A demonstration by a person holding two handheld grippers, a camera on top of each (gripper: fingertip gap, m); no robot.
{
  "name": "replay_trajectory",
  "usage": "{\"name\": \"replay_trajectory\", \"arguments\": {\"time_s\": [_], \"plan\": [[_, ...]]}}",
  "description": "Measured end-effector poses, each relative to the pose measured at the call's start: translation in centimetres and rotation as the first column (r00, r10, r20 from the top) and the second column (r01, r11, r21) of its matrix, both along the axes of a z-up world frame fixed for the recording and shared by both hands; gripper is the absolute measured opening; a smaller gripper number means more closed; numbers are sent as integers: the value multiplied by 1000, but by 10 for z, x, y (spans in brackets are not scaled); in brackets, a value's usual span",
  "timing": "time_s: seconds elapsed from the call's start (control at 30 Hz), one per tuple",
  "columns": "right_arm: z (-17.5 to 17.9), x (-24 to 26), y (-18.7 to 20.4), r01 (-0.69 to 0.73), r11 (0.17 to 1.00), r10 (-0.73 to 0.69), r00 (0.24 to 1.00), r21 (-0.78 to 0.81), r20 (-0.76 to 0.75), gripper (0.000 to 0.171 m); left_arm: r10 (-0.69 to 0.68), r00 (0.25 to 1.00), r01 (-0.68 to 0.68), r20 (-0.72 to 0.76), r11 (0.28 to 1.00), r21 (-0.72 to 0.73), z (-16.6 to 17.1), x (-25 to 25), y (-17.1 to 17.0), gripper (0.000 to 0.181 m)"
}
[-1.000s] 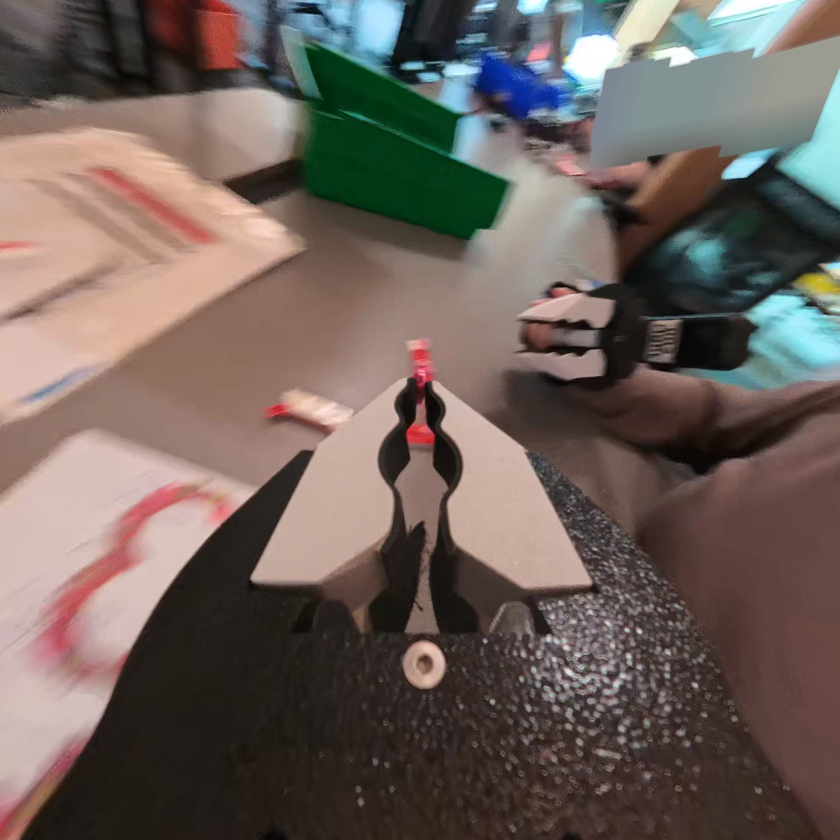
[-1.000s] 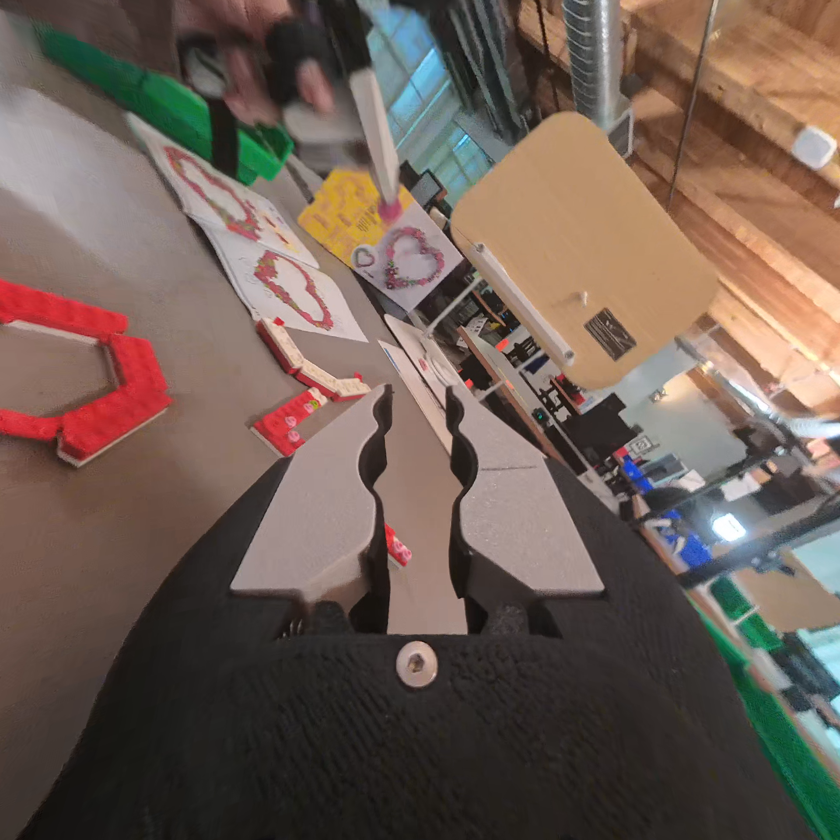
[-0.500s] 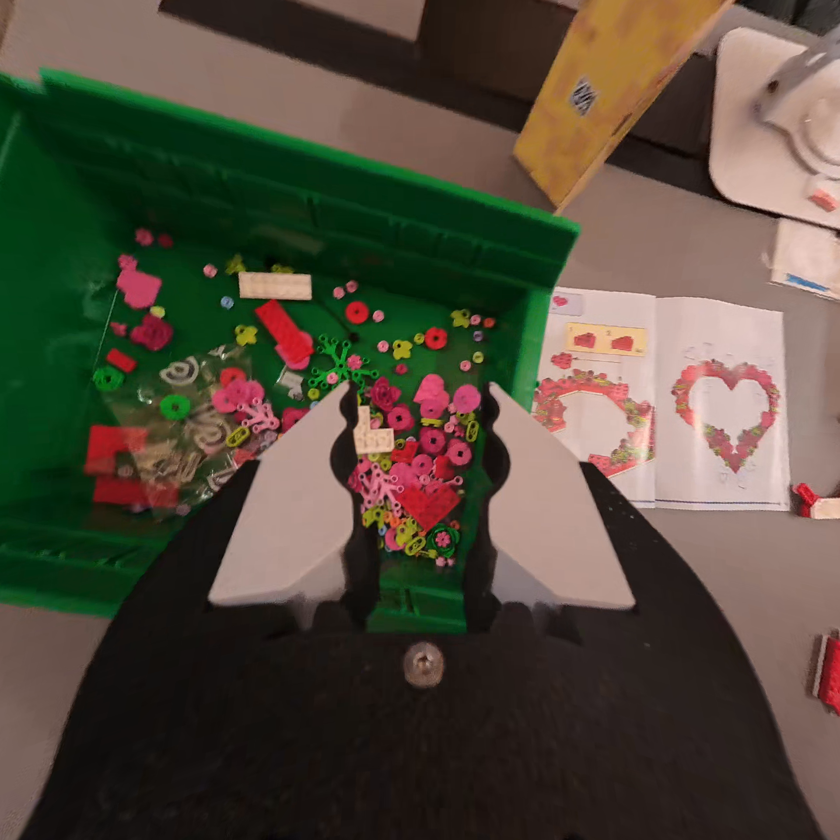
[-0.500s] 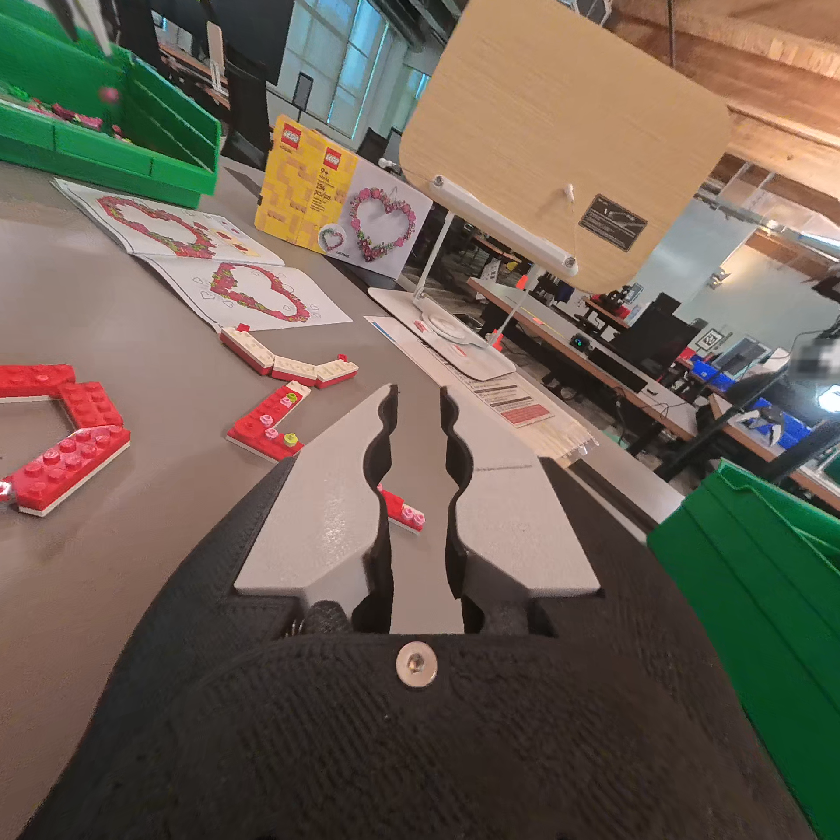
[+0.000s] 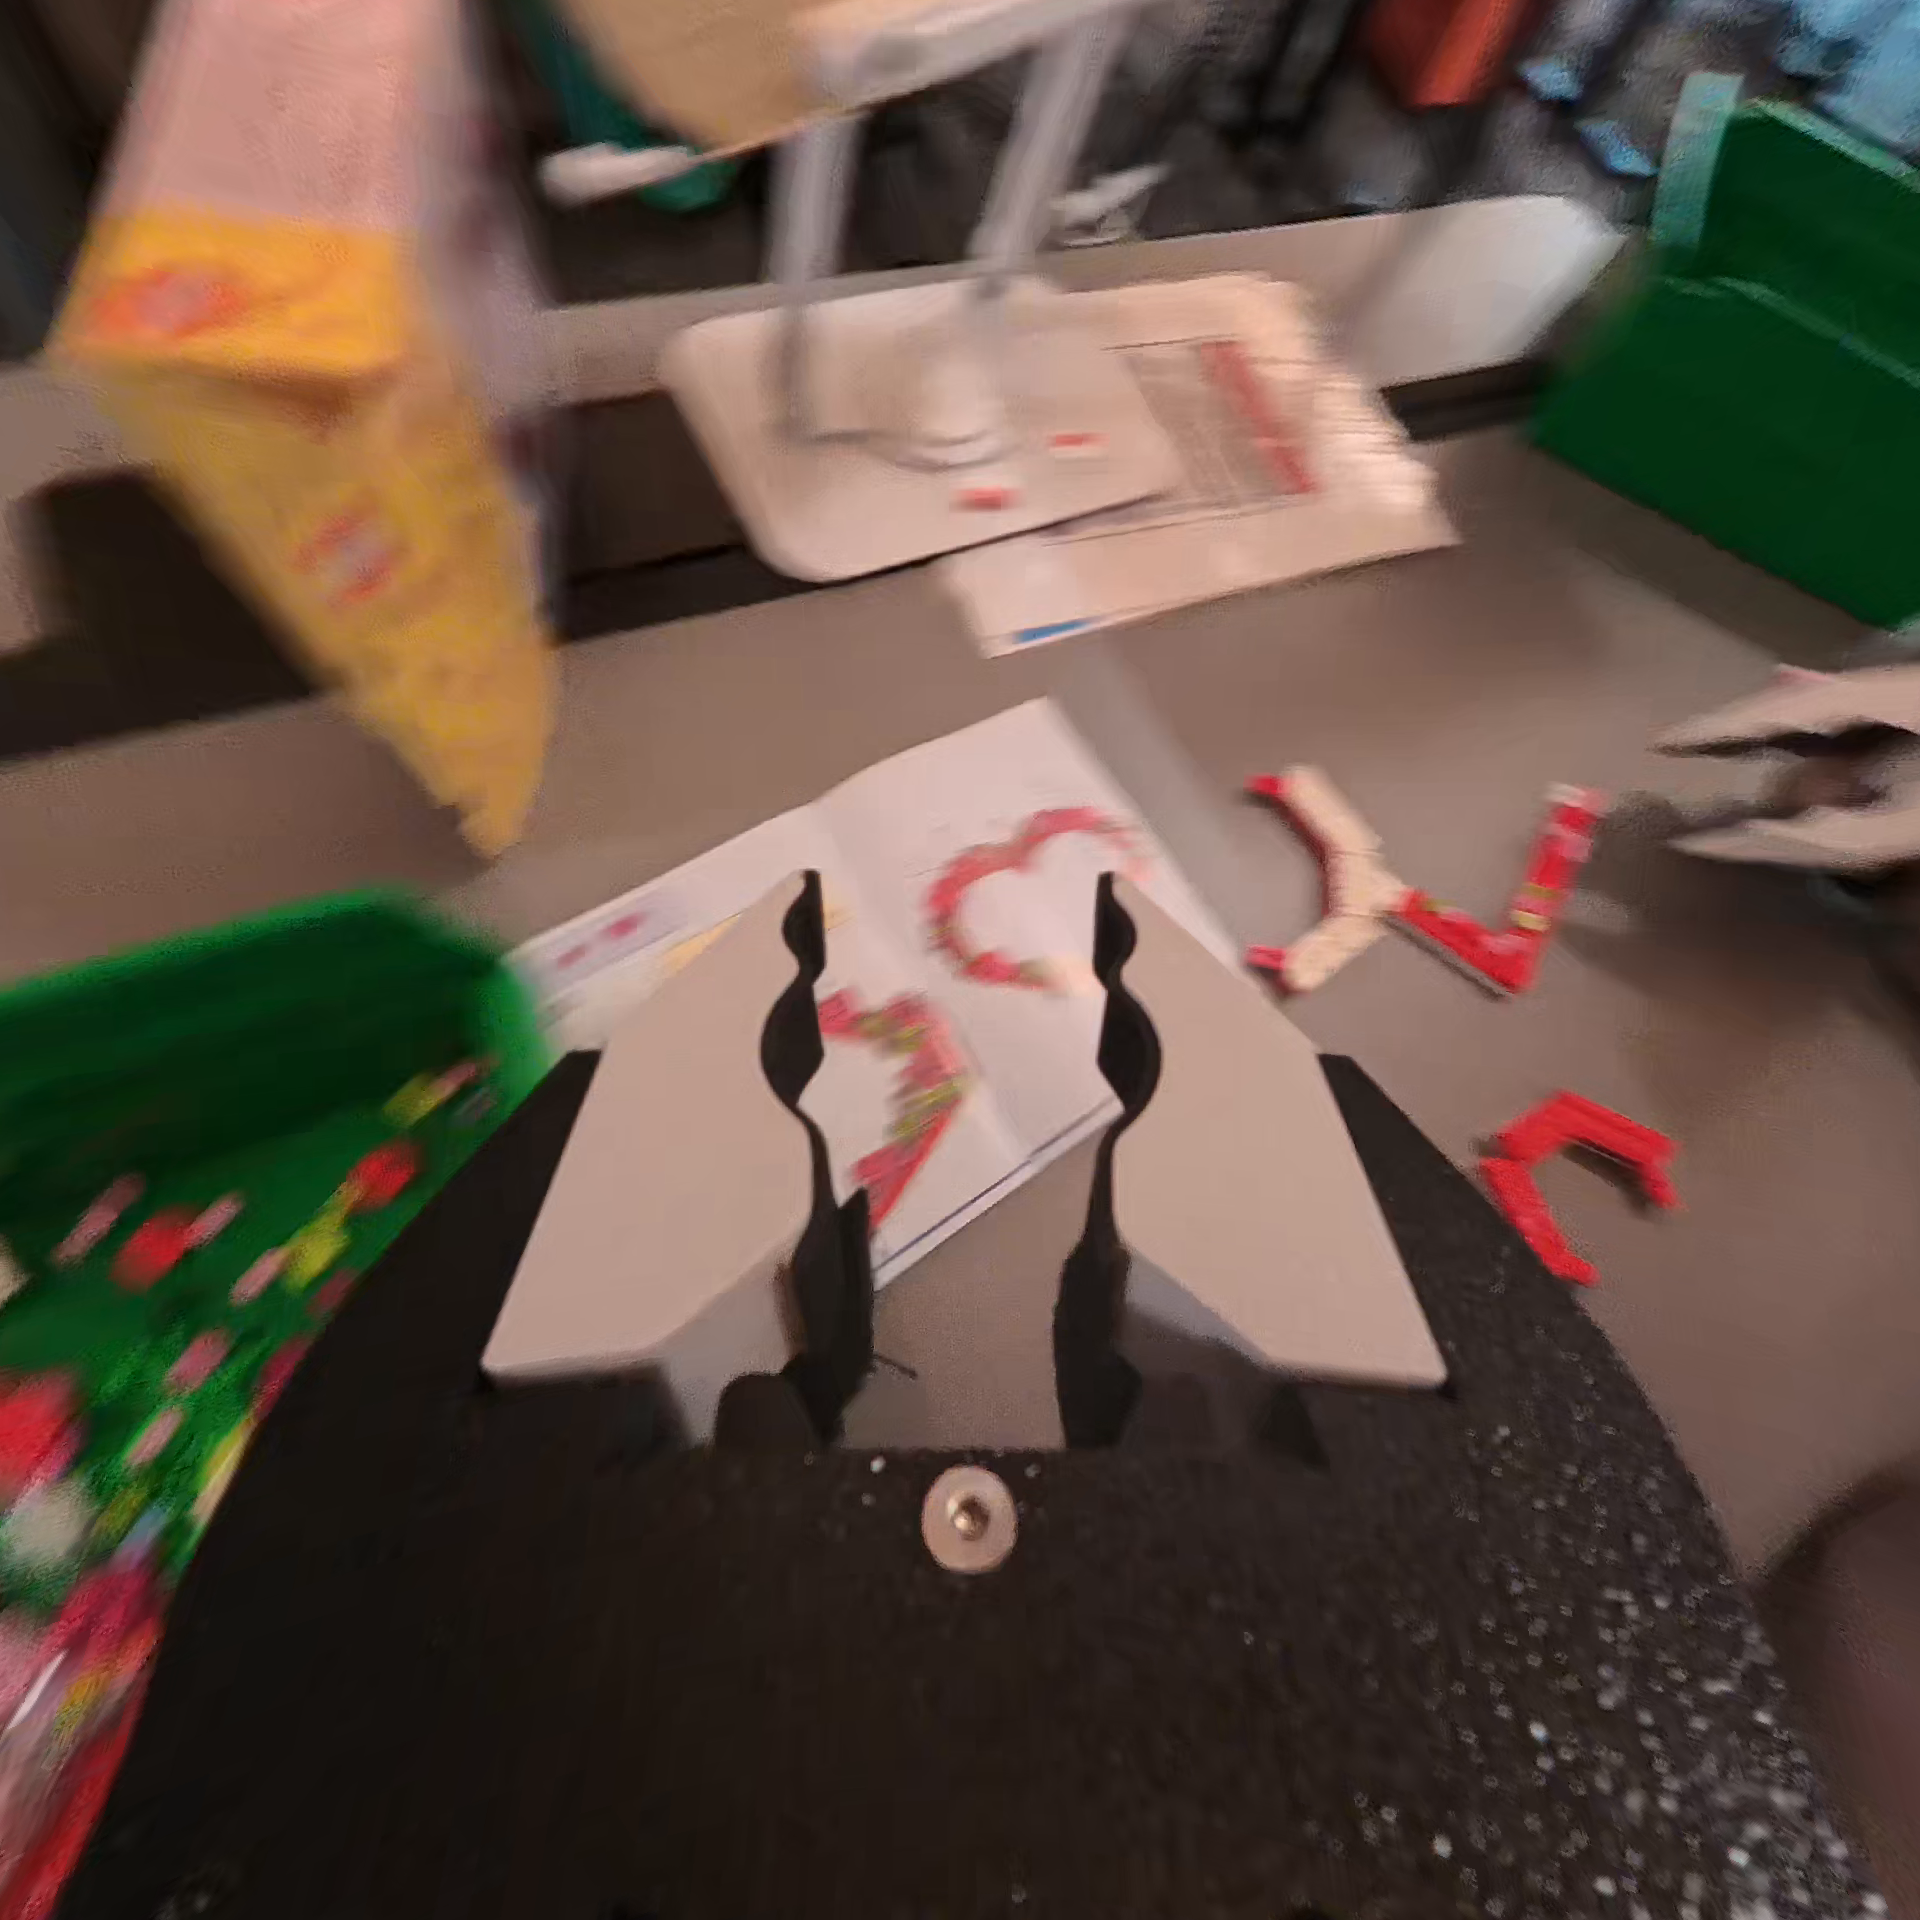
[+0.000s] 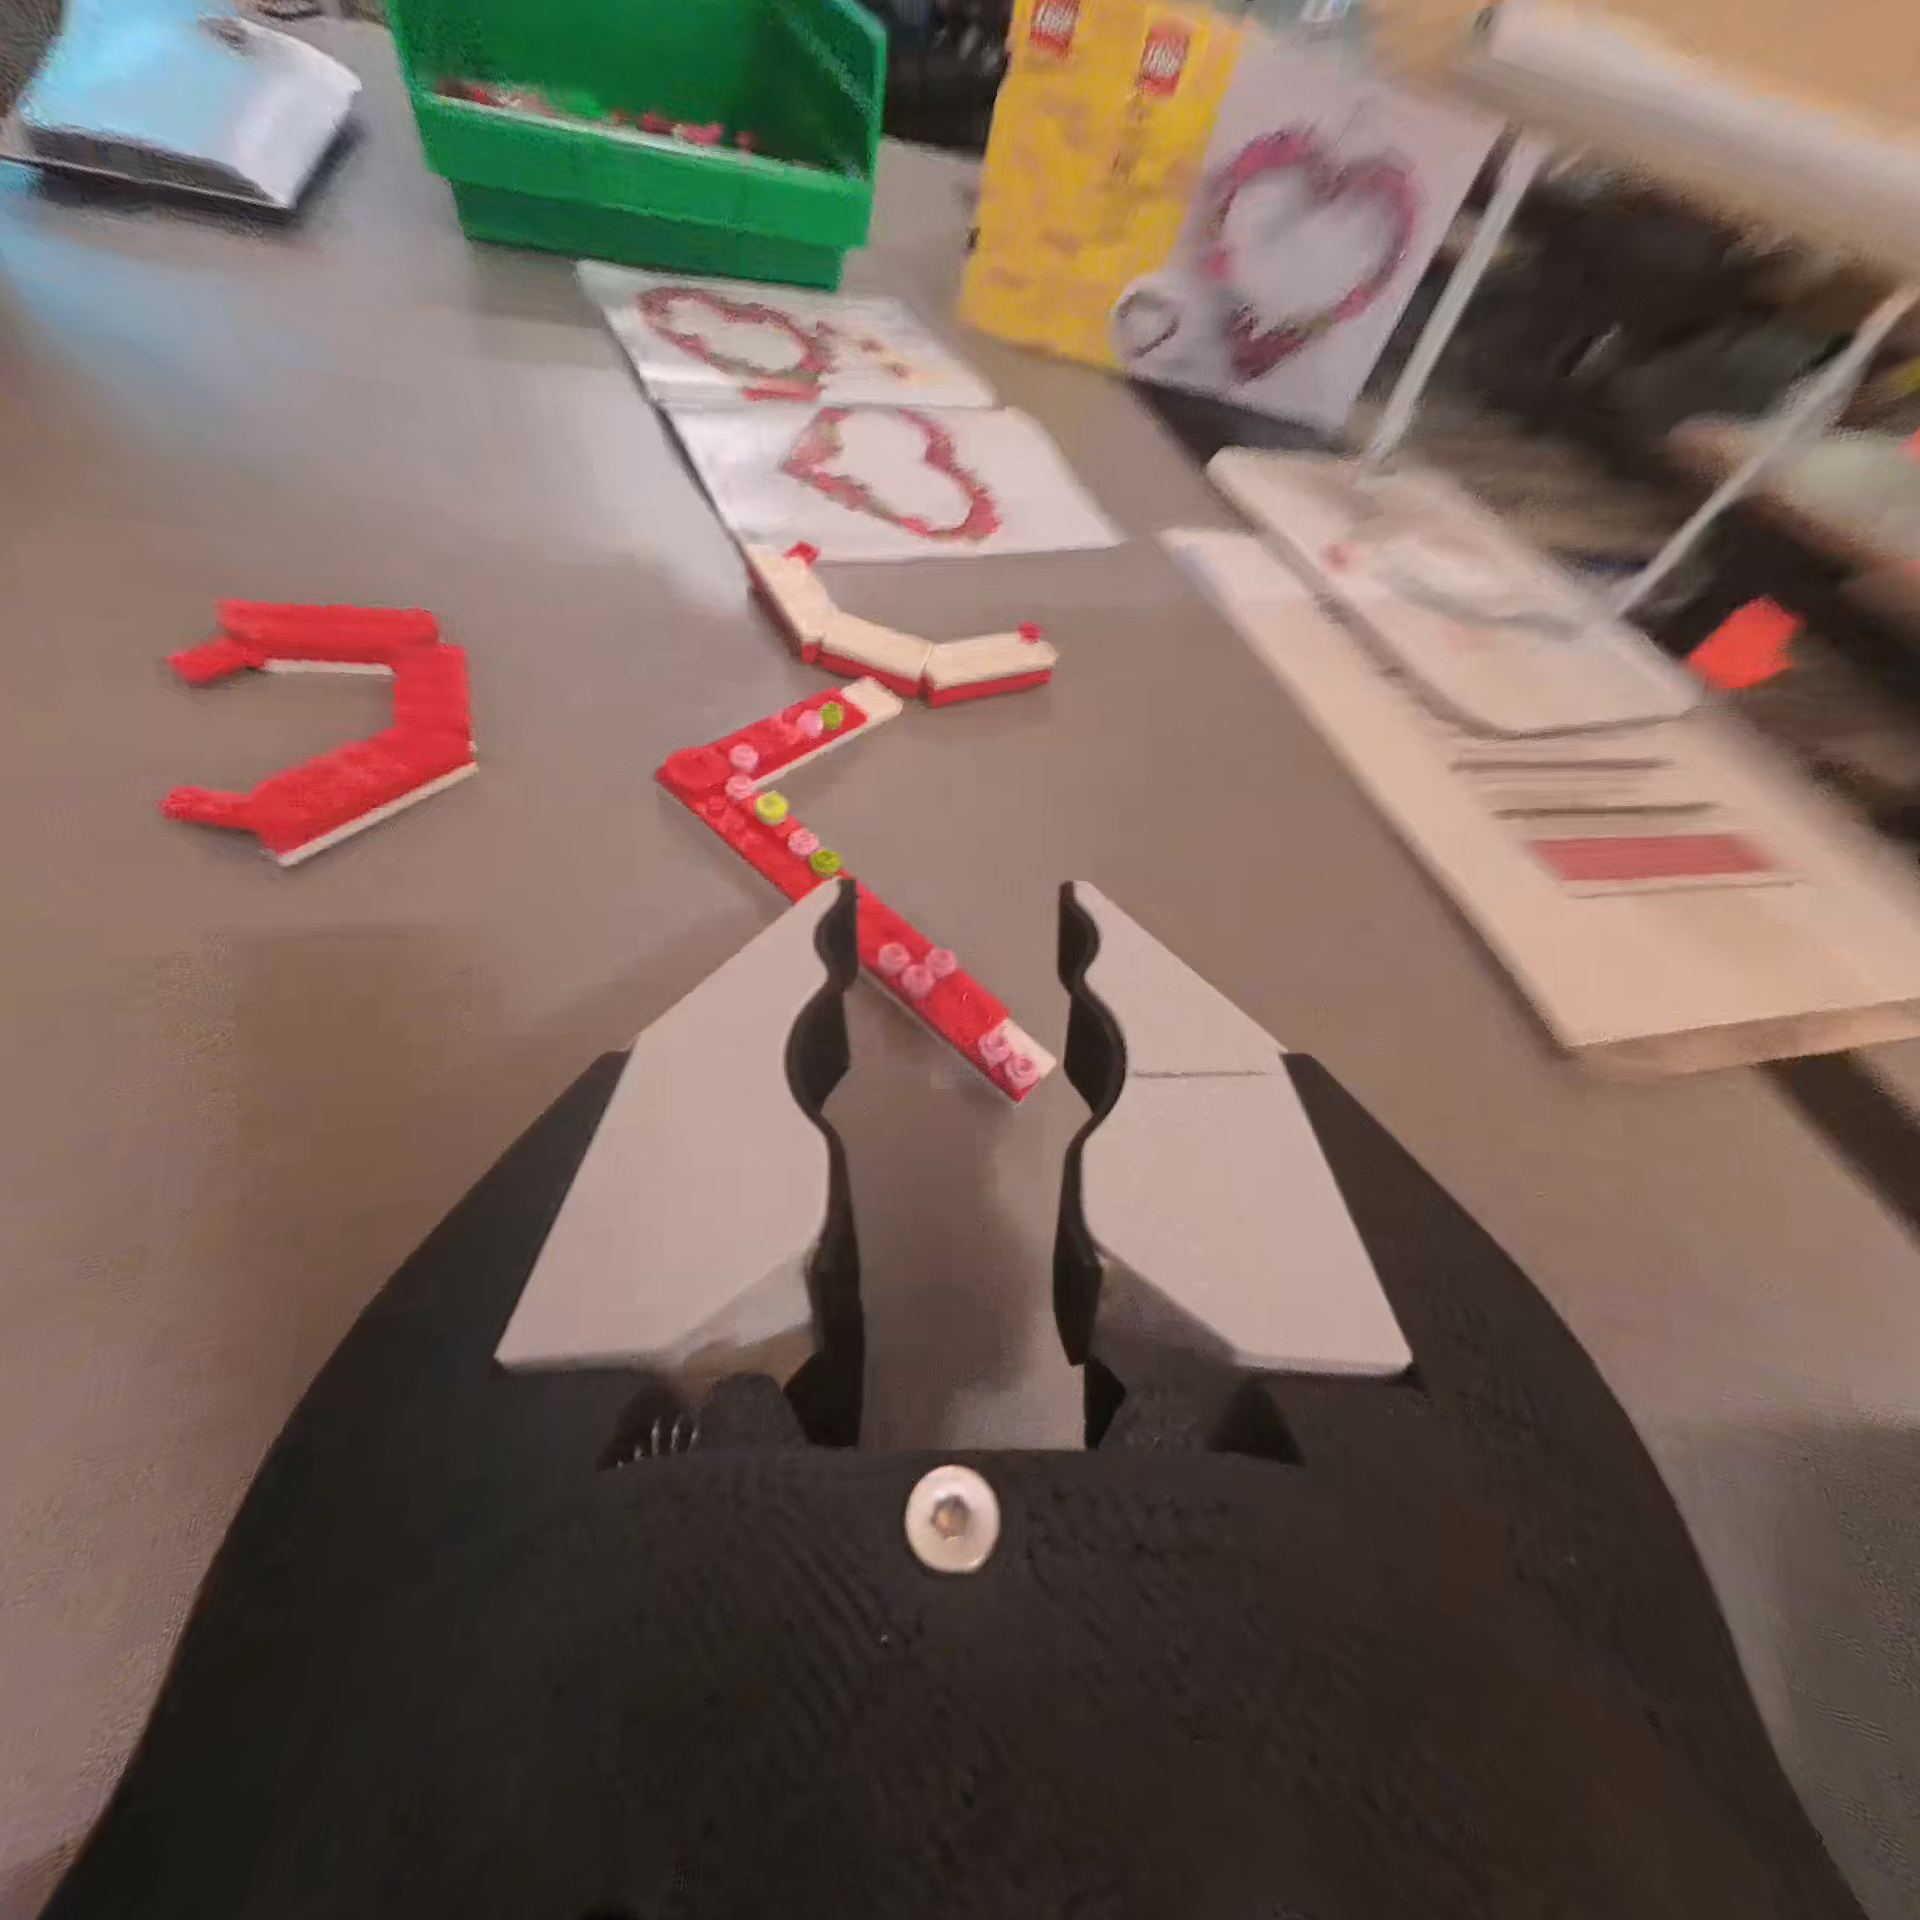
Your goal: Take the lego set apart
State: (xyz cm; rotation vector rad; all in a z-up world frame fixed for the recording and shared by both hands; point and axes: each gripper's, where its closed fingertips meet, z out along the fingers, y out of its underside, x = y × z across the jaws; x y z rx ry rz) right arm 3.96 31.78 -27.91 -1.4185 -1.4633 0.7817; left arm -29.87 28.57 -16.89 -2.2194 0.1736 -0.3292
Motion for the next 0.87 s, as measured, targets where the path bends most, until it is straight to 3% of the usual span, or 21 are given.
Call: {"name": "replay_trajectory", "arguments": {"time_s": [0.03, 0.17, 0.33, 0.53, 0.8, 0.87], "plan": [[-6, 0, 3, -16, 998, 18, 999, -53, 36, 39, -114, 993, 114, 8, 993, 25, 1, 34, 5, 48], [-34, 5, 17, 11, 998, 3, 976, -60, 216, 42, -527, 850, 526, 5, 849, 49, -21, 170, 1, 47], [-44, 13, 7, -1, 995, 28, 959, -95, 281, 35, -746, 651, 750, -143, 661, -34, -89, 279, 0, 54], [-42, 22, -8, -22, 993, 54, 962, -120, 268, 21, -860, 487, 847, -151, 507, -157, -147, 331, 4, 56], [-42, 23, -19, -78, 963, 146, 957, -259, 252, 14, -891, 403, 878, -209, 441, -184, -159, 336, 8, 15], [-42, 24, -22, -88, 956, 160, 956, -279, 247, 14, -897, 396, 885, -196, 430, -180, -159, 336, 6, 13]]}}
